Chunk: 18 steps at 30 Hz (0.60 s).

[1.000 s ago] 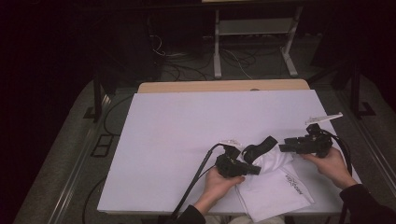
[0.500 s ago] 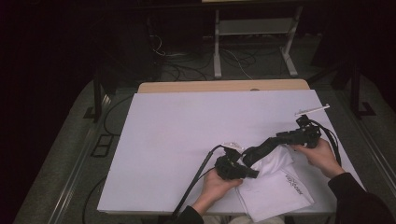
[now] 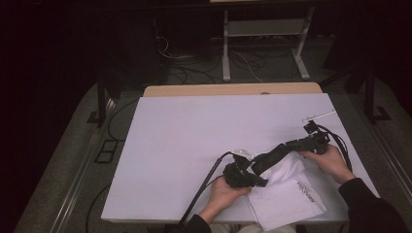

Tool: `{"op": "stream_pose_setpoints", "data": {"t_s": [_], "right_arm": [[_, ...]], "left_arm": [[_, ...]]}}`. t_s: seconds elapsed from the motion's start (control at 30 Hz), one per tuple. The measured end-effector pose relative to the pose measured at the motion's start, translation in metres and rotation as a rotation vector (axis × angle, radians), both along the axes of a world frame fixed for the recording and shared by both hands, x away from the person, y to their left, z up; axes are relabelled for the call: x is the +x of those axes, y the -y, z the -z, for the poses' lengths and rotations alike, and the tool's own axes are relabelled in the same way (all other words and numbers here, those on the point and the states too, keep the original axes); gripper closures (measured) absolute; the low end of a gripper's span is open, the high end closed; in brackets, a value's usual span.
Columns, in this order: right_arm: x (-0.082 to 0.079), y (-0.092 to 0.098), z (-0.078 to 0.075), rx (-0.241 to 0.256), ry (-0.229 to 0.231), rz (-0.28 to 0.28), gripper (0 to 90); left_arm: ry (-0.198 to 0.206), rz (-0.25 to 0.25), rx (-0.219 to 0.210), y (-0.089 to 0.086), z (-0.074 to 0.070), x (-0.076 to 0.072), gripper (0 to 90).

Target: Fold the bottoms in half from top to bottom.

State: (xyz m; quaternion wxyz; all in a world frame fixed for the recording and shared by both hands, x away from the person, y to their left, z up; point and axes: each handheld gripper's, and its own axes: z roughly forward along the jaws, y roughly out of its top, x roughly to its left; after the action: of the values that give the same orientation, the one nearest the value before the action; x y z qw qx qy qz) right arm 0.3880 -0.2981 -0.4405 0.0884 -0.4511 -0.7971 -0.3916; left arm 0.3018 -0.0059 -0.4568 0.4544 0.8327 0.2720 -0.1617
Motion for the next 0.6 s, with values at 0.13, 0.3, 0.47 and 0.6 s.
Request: {"op": "stream_pose_setpoints", "data": {"t_s": [0.13, 0.3, 0.47, 0.6], "right_arm": [[0.001, -0.0021, 0.0025, -0.002, -0.019, -0.009, 44.9], [-0.0001, -0.0042, 0.0015, -0.011, 0.004, -0.02, 52.5], [-0.0014, -0.0015, -0.0017, 0.008, 0.028, -0.024, 64.6], [-0.002, -0.0017, -0.0018, 0.0, 0.038, -0.026, 71.7]], "left_arm": [[0.0, -0.001, -0.002, 0.0, 0.0003, 0.0003, 86.7], [0.0, -0.003, -0.004, 0.0, 0.0003, 0.0002, 86.6], [0.001, -0.003, -0.004, 0.0001, 0.0005, 0.0003, 86.4], [0.001, -0.006, -0.004, 0.0002, 0.0003, 0.0002, 86.4]]}}
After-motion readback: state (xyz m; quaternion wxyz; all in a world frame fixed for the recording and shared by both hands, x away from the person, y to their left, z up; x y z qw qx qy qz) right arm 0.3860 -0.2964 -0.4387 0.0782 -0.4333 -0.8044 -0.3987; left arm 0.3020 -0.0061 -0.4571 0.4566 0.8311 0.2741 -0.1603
